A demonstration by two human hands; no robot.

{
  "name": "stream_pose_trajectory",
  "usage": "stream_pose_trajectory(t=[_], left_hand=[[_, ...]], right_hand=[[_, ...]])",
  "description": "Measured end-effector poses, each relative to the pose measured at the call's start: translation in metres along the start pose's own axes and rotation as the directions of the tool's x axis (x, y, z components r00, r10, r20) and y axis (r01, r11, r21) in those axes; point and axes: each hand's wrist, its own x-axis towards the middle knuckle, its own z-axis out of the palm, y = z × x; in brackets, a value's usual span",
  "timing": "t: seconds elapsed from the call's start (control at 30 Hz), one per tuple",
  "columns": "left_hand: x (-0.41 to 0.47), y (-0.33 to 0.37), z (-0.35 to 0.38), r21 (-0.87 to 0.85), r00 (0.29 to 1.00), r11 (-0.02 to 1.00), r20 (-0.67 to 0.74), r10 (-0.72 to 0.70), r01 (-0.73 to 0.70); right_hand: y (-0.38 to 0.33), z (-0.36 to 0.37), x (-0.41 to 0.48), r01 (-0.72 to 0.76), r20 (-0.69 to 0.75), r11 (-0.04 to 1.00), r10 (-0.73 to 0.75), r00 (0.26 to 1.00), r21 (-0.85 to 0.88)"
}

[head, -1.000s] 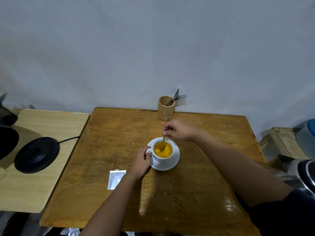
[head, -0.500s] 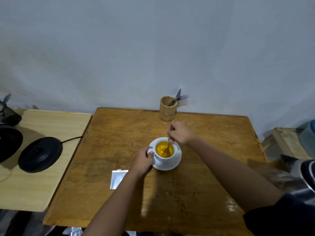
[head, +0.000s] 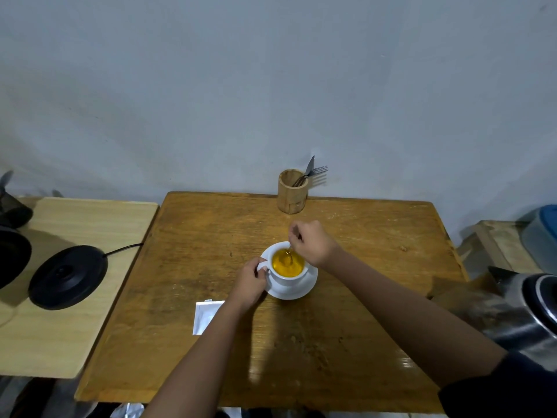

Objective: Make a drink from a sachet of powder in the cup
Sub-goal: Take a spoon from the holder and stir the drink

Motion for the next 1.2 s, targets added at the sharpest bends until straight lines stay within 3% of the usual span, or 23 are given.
stream_pose_trajectory(t=[0.2,0.33,0.6,0.9,1.2], left_hand=[[-0.001,0.003,-0.001,-0.011,1.000,1.000,0.011,0.000,0.000],[-0.001,0.005,-0.001,-0.019,1.000,1.000,0.008,0.015,-0.015],[-0.001,0.006,-0.003,0.004,1.000,1.000,0.015,0.025,-0.025],[-0.002,0.008,-0.003,0.002,1.000,1.000,0.016,0.004,-0.004],[0.000,0.007,-0.003,0.004,0.999,1.000,0.026,-0.024,0.024]], right_hand=[[-0.007,-0.014,-0.006,0.159,0.250,0.967,-0.107,0.962,-0.201],[-0.006,-0.017,-0.009,0.180,0.315,0.972,-0.124,0.941,-0.153],[-0.006,-0.006,-0.014,0.247,0.259,0.961,-0.209,0.943,-0.123],[-0.004,-0.016,-0.017,0.295,0.310,0.911,-0.202,0.929,-0.288],[-0.009,-0.009,-0.018,0.205,0.261,0.967,-0.161,0.952,-0.152]])
